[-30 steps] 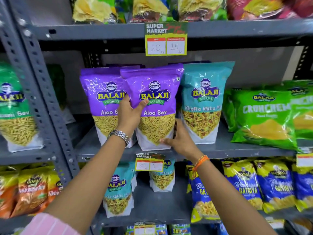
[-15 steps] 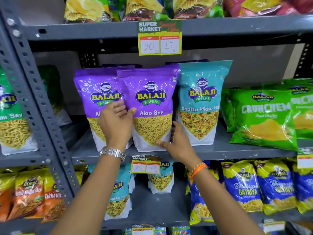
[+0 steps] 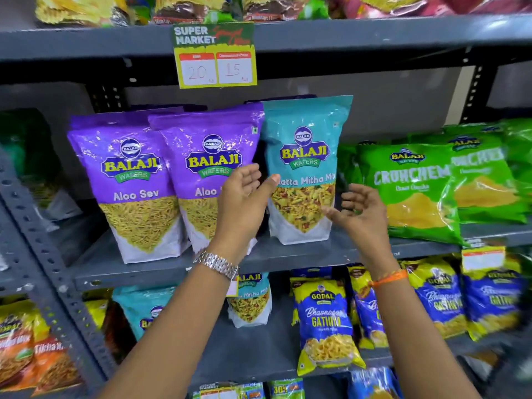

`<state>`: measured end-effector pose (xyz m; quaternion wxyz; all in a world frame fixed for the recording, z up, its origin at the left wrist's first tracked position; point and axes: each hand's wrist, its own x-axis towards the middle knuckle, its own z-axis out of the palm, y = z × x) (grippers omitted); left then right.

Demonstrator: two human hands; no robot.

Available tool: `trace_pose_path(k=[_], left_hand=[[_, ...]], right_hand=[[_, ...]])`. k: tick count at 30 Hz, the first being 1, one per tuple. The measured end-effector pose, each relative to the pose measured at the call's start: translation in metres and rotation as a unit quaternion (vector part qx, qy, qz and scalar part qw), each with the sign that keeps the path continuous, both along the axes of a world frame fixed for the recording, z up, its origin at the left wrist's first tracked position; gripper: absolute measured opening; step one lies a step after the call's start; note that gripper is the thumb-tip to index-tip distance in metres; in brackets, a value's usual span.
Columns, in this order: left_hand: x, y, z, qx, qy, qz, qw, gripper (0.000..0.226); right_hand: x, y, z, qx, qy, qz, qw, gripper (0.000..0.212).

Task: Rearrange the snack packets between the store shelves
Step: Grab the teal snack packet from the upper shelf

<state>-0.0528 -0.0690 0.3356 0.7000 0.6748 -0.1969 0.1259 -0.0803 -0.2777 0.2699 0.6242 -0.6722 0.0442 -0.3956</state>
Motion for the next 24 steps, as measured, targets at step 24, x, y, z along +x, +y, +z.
trace_pose_path(k=[24], left_hand=[[0.048, -0.09, 0.006, 0.031, 0.042, -0.051, 0.997, 0.079]], right_hand=[[0.007, -0.063, -0.014, -0.103, 0.168, 0.125, 0.972, 0.077]])
